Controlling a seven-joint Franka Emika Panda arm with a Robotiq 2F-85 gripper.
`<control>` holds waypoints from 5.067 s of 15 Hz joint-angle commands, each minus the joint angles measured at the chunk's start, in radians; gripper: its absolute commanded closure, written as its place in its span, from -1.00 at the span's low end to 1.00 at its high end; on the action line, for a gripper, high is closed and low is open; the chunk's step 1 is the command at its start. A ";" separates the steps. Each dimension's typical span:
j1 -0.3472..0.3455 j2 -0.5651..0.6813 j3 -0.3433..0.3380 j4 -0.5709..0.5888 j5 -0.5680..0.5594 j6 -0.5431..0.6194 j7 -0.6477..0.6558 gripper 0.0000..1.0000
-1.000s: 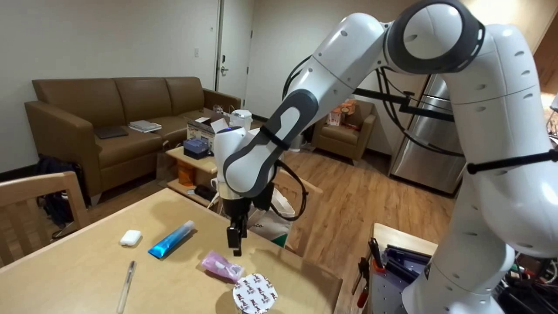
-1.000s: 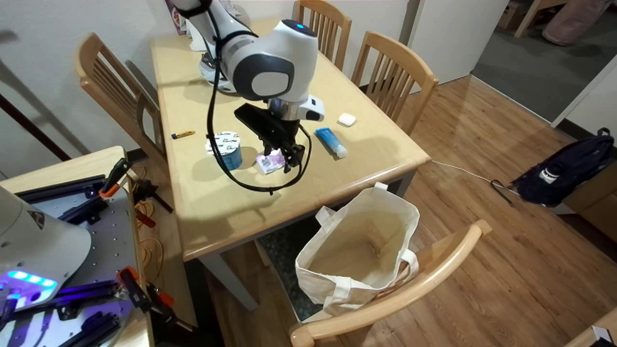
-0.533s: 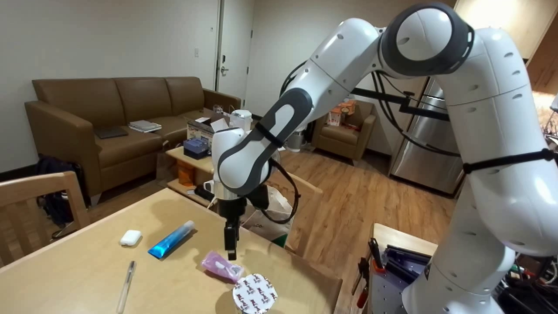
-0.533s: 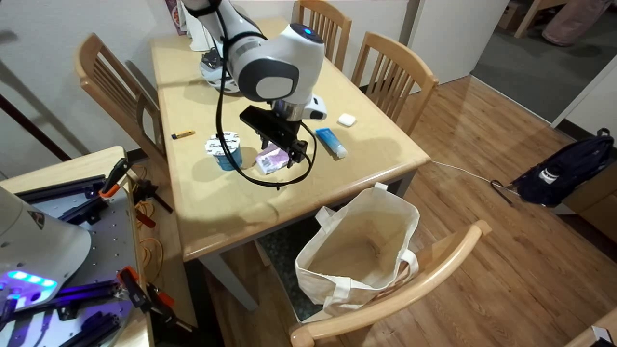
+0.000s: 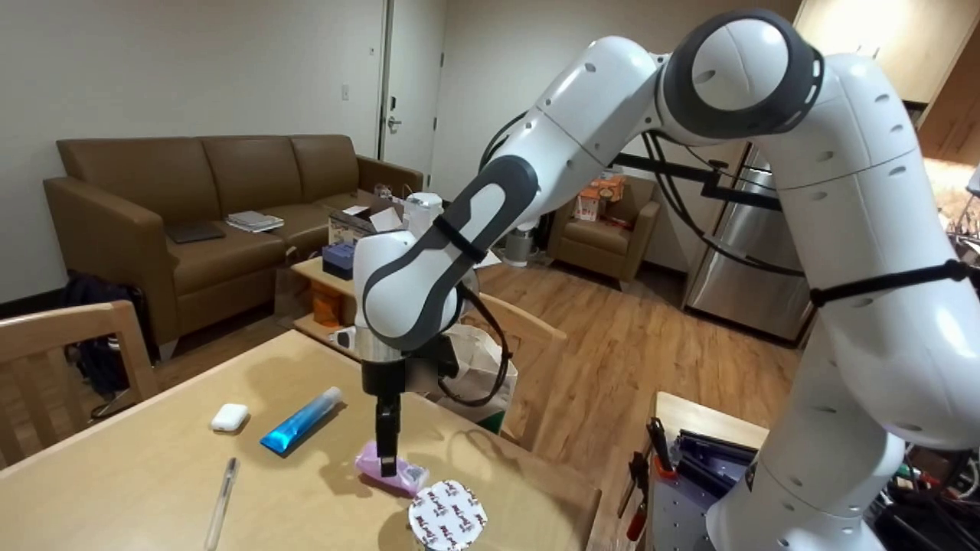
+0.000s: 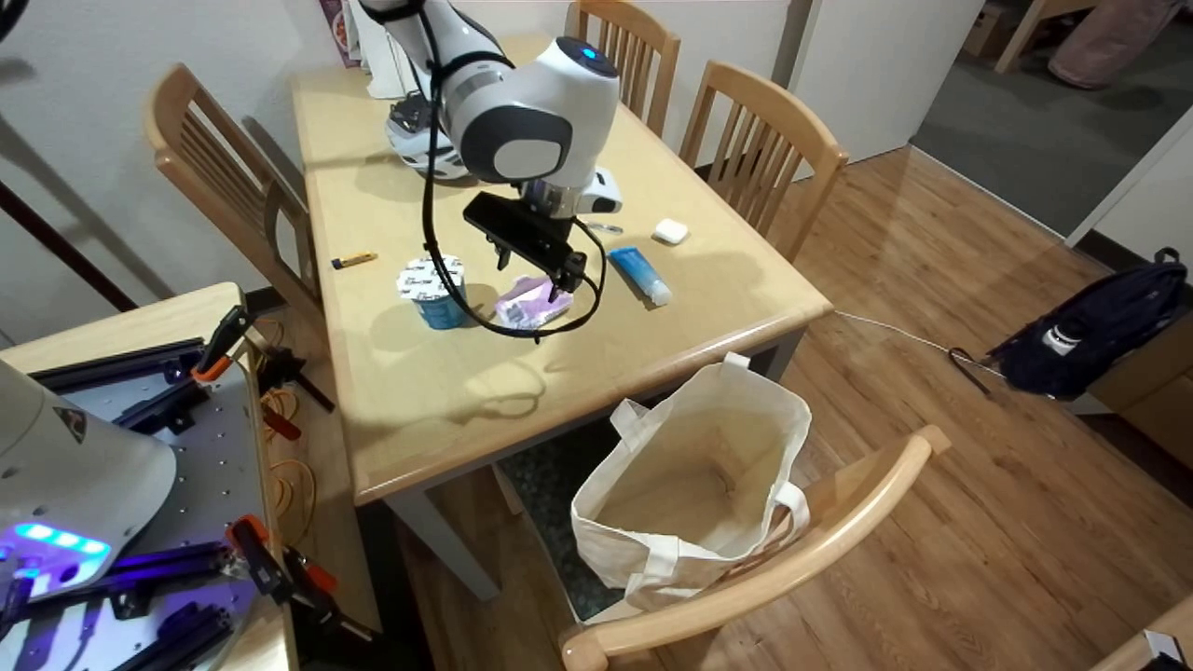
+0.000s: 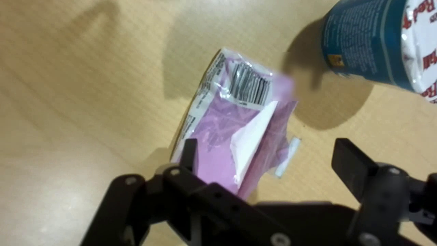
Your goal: Put the purple packet in the bag
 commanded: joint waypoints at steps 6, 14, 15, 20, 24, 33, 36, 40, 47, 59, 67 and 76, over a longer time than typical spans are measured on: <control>0.125 0.172 -0.078 0.087 -0.110 0.067 0.117 -0.34; 0.172 0.130 -0.143 0.098 -0.197 0.032 0.205 0.73; 0.167 0.117 -0.150 0.093 -0.201 0.035 0.209 0.86; 0.113 0.060 -0.172 0.079 -0.181 0.023 0.195 1.00; 0.050 -0.010 -0.211 0.078 -0.185 0.014 0.186 1.00; -0.106 -0.065 -0.250 0.132 -0.149 -0.028 0.140 1.00; -0.141 -0.065 -0.252 0.141 -0.133 -0.033 0.122 1.00; -0.119 -0.026 -0.272 0.169 -0.166 0.016 0.147 1.00; -0.120 0.080 -0.339 0.225 -0.201 0.041 0.202 1.00; -0.133 0.229 -0.379 0.268 -0.216 0.076 0.220 0.36; -0.138 0.201 -0.372 0.266 -0.214 0.135 0.208 -0.65; -0.110 0.099 -0.380 0.306 -0.253 0.072 0.206 -1.00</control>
